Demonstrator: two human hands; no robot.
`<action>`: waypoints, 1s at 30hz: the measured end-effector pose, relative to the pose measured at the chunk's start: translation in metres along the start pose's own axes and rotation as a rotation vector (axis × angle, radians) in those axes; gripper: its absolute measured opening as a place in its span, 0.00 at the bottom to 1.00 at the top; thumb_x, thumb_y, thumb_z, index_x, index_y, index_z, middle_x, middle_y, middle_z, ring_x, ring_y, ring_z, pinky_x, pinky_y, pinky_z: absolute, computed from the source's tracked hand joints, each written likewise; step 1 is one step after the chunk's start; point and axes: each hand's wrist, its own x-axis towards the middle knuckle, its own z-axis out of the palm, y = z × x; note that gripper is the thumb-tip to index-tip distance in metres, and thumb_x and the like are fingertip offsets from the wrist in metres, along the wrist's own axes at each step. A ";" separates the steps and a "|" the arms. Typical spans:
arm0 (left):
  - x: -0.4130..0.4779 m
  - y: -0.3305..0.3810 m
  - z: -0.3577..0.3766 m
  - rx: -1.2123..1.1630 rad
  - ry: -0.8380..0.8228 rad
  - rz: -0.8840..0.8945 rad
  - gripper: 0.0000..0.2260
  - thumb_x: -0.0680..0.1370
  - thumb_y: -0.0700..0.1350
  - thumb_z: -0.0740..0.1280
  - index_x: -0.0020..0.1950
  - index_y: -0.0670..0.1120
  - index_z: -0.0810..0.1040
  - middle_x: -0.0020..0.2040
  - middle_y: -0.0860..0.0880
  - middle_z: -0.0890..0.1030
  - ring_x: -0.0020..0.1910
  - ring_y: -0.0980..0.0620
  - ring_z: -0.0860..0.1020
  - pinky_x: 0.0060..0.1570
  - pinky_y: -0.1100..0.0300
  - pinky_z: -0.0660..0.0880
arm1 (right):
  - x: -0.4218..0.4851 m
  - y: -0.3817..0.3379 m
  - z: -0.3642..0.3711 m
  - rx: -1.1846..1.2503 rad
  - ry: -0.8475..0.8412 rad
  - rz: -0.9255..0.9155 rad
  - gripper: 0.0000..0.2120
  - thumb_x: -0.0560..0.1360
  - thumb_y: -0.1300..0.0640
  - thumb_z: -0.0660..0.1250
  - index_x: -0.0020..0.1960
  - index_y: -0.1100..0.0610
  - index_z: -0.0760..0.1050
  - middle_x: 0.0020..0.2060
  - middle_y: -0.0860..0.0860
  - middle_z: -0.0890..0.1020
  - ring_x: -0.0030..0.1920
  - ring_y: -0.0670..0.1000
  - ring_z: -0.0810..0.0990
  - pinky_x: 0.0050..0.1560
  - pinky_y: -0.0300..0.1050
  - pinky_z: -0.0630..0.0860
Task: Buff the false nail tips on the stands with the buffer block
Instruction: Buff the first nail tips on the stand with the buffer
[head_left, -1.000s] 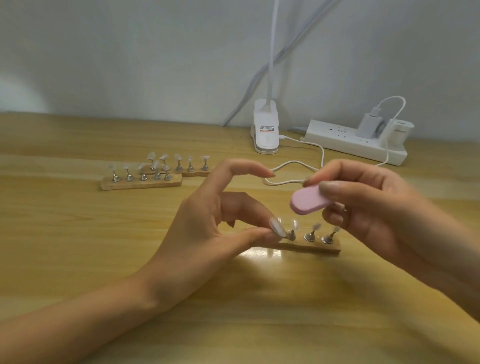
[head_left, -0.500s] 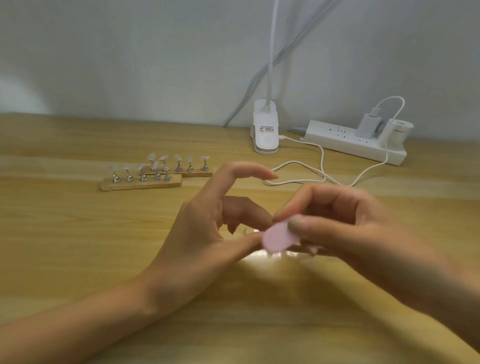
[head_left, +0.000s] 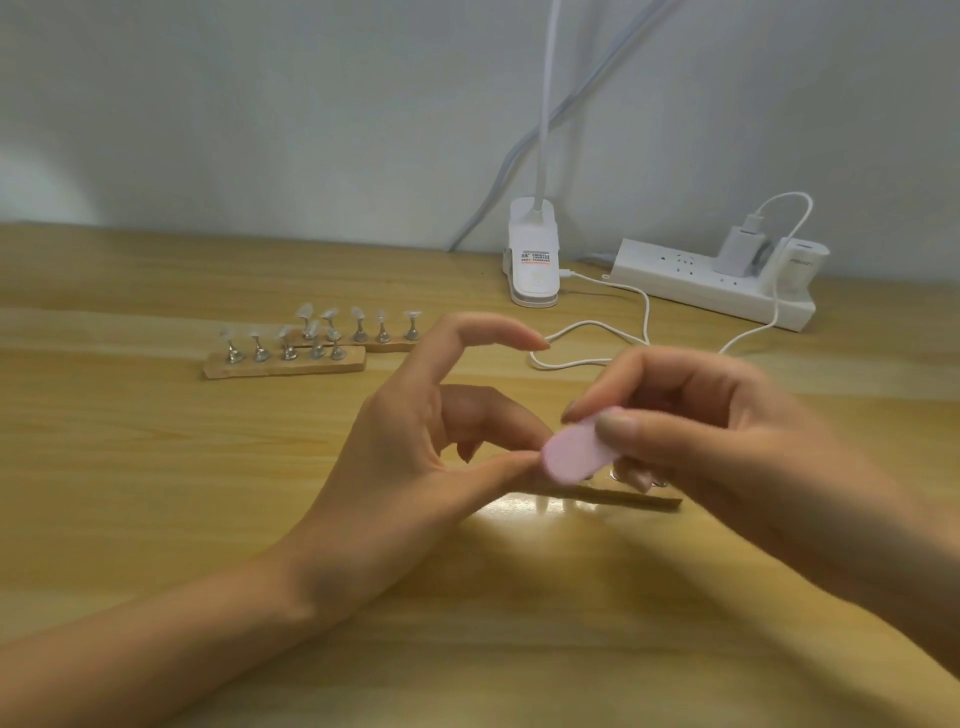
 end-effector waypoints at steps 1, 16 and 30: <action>0.000 0.000 -0.001 0.003 0.000 0.000 0.23 0.71 0.44 0.75 0.63 0.55 0.71 0.40 0.51 0.86 0.39 0.53 0.83 0.37 0.61 0.69 | 0.001 0.000 -0.002 -0.009 0.022 -0.007 0.07 0.71 0.50 0.72 0.47 0.51 0.84 0.42 0.51 0.86 0.36 0.45 0.76 0.37 0.34 0.73; 0.005 0.002 -0.006 -0.240 0.142 -0.108 0.25 0.68 0.44 0.77 0.62 0.53 0.73 0.42 0.44 0.86 0.43 0.43 0.86 0.24 0.64 0.73 | 0.011 -0.004 -0.016 0.325 0.120 0.011 0.13 0.63 0.48 0.82 0.45 0.49 0.85 0.38 0.47 0.83 0.32 0.43 0.74 0.34 0.34 0.74; 0.003 0.000 -0.005 -0.093 -0.025 -0.095 0.21 0.70 0.41 0.75 0.60 0.57 0.78 0.42 0.50 0.82 0.34 0.50 0.83 0.24 0.63 0.72 | -0.002 -0.006 0.005 -0.023 0.034 0.043 0.12 0.68 0.46 0.77 0.47 0.50 0.82 0.44 0.54 0.84 0.37 0.47 0.77 0.35 0.37 0.76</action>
